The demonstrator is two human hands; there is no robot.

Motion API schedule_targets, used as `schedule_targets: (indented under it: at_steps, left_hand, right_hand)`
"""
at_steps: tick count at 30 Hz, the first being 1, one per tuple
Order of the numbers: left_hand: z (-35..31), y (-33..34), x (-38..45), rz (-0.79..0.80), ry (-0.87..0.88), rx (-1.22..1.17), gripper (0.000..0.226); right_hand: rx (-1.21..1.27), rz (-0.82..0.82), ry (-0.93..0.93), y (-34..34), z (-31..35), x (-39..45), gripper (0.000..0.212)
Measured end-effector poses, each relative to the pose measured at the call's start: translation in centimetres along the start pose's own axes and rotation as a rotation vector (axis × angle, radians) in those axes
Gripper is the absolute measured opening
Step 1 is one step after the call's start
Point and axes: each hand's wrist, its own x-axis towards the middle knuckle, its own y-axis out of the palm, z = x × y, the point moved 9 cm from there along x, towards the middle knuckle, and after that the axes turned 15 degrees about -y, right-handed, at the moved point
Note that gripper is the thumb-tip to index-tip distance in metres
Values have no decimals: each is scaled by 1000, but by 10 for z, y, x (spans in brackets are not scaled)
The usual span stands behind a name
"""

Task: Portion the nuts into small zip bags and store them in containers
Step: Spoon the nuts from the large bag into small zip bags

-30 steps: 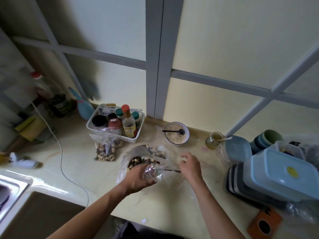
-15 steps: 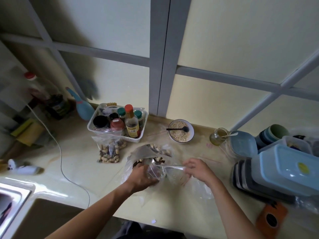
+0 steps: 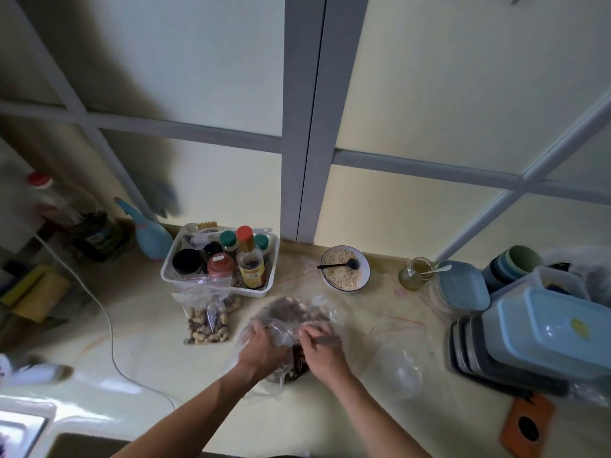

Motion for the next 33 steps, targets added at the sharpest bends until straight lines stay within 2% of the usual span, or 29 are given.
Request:
schedule_targets:
  at_steps: [3,5,7,9,10,12,14,17,20,25,30,33]
  left_hand:
    - [3,-6,2,-10,-13,-5,74]
    - [6,-13,5,-40,2,10,79]
    - [4,-15,8,-34,38,84,81]
    - [1,-10,8,77,87,144,64]
    - [-2,-5,3,145,119,179,57]
    - [-3,4,-5,264,163,235,61]
    - [-2,7,-8,306,164,291,60]
    - [-4,0,-1,263,109,353,58]
    - [-13,-17,-5,180,81,548,53]
    - [-28,-34,-20,121,115,909,47]
    - [-41,-44,-36,28,174,1027,47]
    - [-34,-43,-39,7,173,1152,50]
  right_hand:
    - [-400,-207,-242,-23,22,-5,16]
    - [-485,-182,-323,-22,28,-3,14]
    - [-413,-53,-208,-16,13,7,25]
    - [-299,134,-17,-8,-6,15,39]
    - [-275,185,16,-9,-6,18,44]
    - [-247,167,53,-20,-5,23,46]
    - [-256,121,65,-36,3,29,39]
    - [-352,148,92,-61,15,36,37]
    - [-404,162,153,-84,25,39,36]
    - [-534,162,282,-115,36,41,24]
    - [-563,159,361,-113,36,37,35]
    - [-569,134,323,-106,46,34,40]
